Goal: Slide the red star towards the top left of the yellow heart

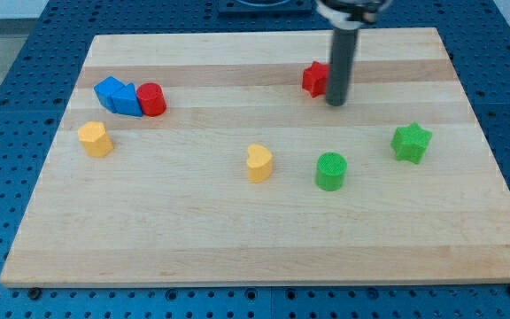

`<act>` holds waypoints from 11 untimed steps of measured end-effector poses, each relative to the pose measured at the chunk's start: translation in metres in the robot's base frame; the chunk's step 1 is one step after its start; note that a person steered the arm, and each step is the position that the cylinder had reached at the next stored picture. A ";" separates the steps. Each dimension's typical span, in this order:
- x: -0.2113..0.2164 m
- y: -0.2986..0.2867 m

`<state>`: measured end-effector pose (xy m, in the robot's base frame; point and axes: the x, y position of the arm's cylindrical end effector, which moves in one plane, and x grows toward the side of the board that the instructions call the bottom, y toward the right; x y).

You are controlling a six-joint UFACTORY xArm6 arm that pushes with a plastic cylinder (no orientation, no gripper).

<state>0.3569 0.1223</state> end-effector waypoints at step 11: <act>0.055 -0.124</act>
